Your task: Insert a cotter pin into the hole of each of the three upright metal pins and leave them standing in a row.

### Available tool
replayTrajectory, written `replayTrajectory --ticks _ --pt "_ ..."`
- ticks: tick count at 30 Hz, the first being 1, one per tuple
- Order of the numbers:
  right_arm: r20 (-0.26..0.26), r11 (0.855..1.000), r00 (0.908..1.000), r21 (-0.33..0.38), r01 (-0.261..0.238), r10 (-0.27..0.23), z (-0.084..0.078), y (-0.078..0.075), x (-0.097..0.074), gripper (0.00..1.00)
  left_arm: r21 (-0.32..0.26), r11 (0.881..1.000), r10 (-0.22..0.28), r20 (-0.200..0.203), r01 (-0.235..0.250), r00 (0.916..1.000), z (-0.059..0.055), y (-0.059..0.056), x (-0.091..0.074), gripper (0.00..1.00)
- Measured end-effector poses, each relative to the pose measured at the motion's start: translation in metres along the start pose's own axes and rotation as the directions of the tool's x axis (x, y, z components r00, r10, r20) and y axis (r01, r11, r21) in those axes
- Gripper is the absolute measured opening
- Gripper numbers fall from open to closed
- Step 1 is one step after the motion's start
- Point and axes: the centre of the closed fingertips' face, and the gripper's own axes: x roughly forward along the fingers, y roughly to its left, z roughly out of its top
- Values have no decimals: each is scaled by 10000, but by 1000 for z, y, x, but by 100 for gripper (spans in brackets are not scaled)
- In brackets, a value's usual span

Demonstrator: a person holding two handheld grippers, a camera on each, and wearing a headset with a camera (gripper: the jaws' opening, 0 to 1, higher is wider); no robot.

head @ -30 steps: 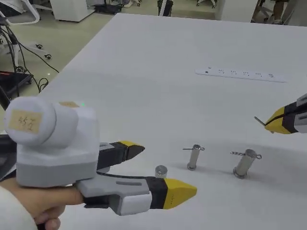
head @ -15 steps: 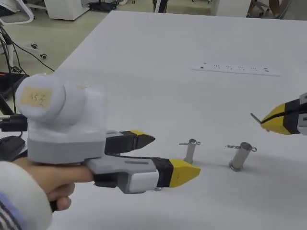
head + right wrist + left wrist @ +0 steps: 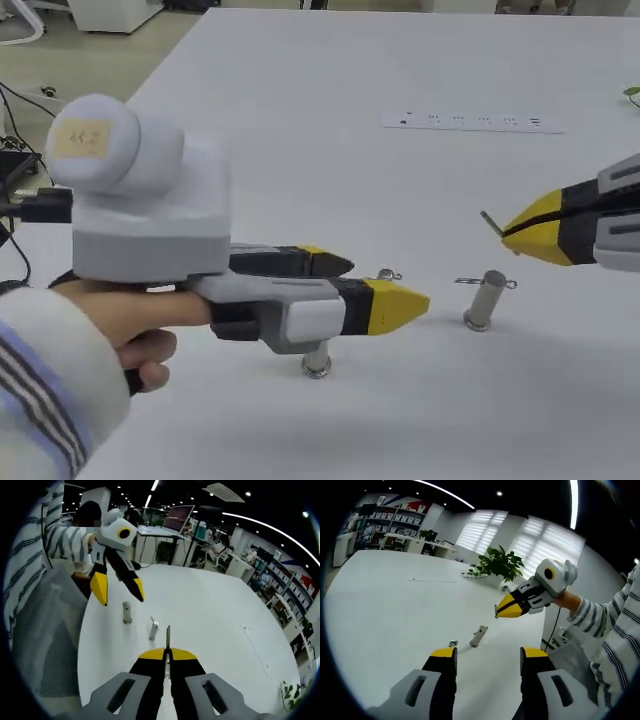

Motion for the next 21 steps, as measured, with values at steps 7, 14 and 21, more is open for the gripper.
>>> replayTrajectory --ticks 7,14,21 --pt "332 9996 9994 -280 73 -63 7 13 3 3 -394 9984 -410 -20 409 9992 4 -10 4 41" --pt "562 9983 9984 -571 144 -111 8 19 6 3 -697 9954 -645 139 653 9978 10 -16 7 37" --pt "412 9864 9986 -1597 395 -333 7 23 9 3 -1002 9902 -981 -10 975 9952 8 -25 13 29"
